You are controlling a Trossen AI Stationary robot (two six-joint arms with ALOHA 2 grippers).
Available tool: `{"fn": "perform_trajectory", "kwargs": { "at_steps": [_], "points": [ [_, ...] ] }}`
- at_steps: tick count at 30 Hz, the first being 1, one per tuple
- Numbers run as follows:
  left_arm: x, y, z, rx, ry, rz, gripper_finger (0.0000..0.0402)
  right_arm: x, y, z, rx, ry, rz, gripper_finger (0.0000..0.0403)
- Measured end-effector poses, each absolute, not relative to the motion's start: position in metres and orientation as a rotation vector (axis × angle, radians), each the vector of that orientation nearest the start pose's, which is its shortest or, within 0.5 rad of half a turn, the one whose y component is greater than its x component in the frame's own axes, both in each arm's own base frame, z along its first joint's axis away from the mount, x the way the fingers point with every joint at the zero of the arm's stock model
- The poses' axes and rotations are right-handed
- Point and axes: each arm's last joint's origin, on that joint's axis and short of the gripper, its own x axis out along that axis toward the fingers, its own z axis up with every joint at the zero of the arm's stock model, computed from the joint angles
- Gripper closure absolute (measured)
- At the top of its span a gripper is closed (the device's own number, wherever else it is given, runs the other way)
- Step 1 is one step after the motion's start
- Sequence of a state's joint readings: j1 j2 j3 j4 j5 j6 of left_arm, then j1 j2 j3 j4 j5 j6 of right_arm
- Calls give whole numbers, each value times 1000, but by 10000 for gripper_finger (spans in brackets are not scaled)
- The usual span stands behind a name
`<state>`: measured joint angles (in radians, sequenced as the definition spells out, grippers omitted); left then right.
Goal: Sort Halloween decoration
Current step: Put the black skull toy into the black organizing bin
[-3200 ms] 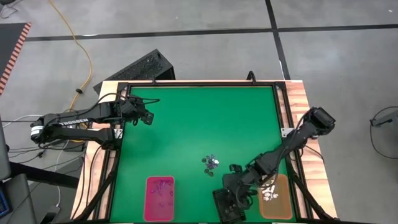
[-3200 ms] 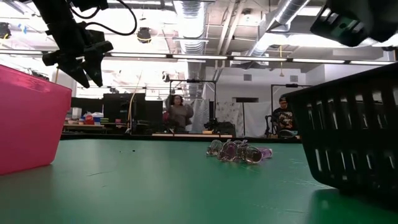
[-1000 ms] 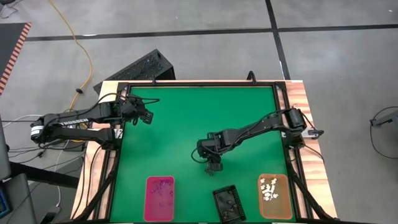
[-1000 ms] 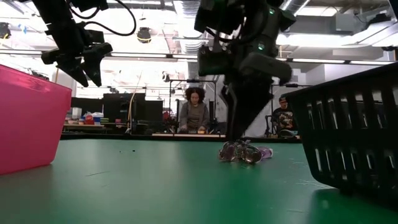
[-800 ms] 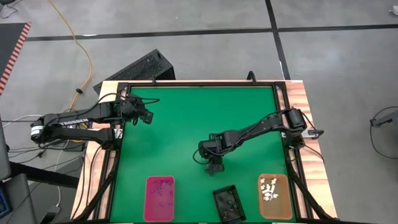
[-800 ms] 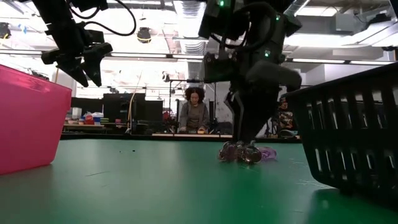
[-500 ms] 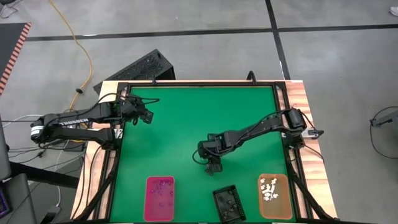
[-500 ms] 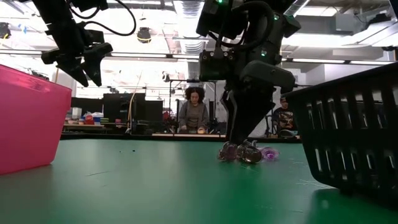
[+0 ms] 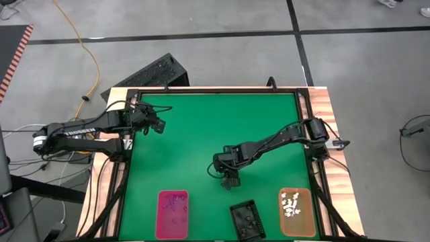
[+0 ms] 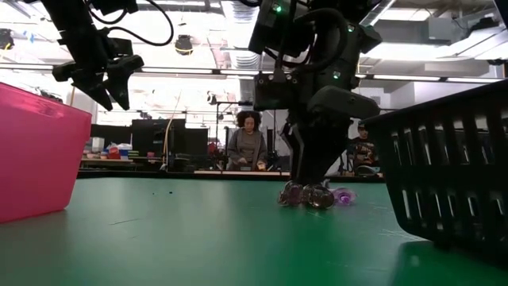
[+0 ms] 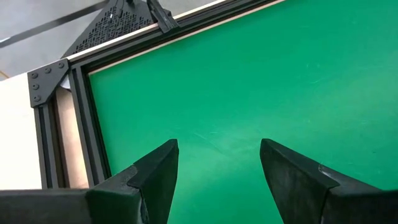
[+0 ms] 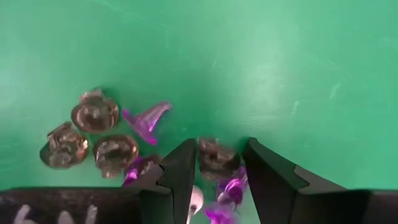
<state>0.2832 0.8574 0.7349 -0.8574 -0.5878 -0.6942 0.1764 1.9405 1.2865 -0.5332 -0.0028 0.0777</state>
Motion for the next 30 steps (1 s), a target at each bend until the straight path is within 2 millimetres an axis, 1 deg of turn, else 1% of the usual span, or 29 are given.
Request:
{"fn": "perform_trajectory", "kwargs": {
  "at_steps": [3,9,14,17,19,23,26,30],
  "points": [
    [138,57,256,-443,674,1100,183,377,67,157,-34,1192,112,249],
    [138,57,256,-444,674,1100,183,377,67,157,-32,1201,109,292],
    [138,57,256,-444,673,1100,183,378,68,158,-34,1204,110,294],
    [138,57,256,-444,672,1100,183,380,68,164,-37,1214,110,291],
    [138,57,256,-445,673,1100,183,382,68,169,-39,1227,108,289],
    [138,57,256,-445,672,1101,183,385,74,189,-47,1217,119,290],
    [138,57,256,-445,672,1101,183,383,86,204,-57,1241,136,289],
    [138,57,256,-451,669,1102,183,377,111,227,-39,1230,155,287]
  ]
}}
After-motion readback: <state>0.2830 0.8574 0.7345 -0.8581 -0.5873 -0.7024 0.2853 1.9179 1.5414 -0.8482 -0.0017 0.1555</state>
